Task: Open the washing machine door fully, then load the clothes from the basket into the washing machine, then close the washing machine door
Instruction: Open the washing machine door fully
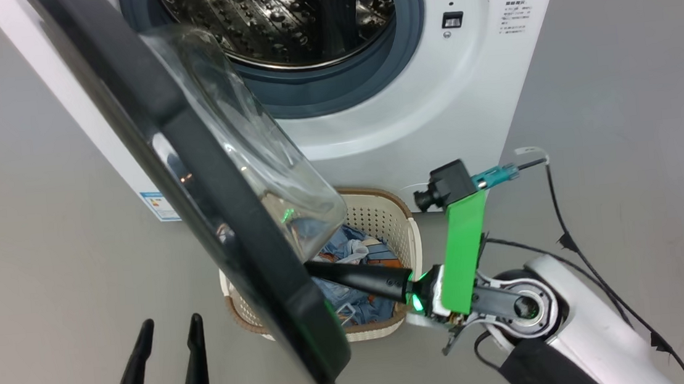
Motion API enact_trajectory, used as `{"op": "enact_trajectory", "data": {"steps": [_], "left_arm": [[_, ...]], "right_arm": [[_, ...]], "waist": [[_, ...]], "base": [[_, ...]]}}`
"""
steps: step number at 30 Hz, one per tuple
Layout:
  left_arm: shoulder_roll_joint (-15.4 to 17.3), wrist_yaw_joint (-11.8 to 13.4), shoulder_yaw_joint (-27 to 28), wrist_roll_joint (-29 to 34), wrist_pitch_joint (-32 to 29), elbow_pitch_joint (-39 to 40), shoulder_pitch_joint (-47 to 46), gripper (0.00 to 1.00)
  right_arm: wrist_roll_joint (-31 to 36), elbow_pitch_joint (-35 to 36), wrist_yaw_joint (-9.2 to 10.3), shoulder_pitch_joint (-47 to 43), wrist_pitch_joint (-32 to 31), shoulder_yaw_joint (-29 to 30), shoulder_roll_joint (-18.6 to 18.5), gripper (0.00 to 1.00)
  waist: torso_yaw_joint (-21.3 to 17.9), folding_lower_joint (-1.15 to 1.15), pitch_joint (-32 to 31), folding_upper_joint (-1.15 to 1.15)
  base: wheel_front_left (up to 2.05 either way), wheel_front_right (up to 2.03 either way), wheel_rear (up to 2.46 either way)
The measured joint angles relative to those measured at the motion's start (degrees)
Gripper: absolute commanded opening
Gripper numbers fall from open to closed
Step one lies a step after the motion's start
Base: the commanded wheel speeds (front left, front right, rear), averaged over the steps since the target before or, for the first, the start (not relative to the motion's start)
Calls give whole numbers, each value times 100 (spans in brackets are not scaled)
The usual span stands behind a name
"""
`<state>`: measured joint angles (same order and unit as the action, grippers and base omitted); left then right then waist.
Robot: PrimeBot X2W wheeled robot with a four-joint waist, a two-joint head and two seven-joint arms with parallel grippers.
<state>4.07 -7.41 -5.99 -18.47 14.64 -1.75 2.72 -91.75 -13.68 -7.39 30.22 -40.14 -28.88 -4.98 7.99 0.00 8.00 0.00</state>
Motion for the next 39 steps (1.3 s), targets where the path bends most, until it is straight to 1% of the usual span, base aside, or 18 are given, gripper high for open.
{"op": "enact_trajectory", "data": {"steps": [9, 16, 23, 33, 34, 36, 38, 39], "left_arm": [[-14, 0, -26, -29, 0, -14, 97, 100], [-25, 0, -18, -49, 0, -15, 97, 100], [-42, 0, 15, -49, 0, -15, 100, 100], [-32, 0, 110, -47, 0, -24, 233, 100], [-31, 0, 113, -45, 0, -24, 234, 100], [-31, 0, 127, -42, 0, -24, 235, 100], [-29, 0, 145, -41, 0, -24, 236, 100], [-29, 0, 152, -41, 0, -24, 237, 100]], "right_arm": [[-285, -15, 0, -88, 324, -544, 13, 0], [-476, -32, 0, -88, 448, -724, 14, 0], [-475, -36, 0, -87, 503, -649, 30, 0], [-180, 214, 0, -94, 608, -66, 87, 0], [-138, 280, 0, -108, 656, 15, 80, 13], [-35, 433, 0, -141, 760, 137, 18, 29], [103, 624, 0, -242, 945, 266, -68, 50], [205, 720, 0, -293, 1063, 341, -108, 92]], "waist": [[77, 0, -105, 0], [75, 0, -133, 0], [9, 0, -172, 0], [-140, 0, -298, 0], [-156, 0, -307, 0], [-189, 0, -318, 0], [-220, 0, -326, 0], [-231, 0, -329, 0]], "base": [[0, 0, 0], [0, 0, 0], [0, 0, 0], [0, 0, 0], [0, 0, 0], [0, 0, 0], [0, 0, 0], [0, 0, 0]]}}
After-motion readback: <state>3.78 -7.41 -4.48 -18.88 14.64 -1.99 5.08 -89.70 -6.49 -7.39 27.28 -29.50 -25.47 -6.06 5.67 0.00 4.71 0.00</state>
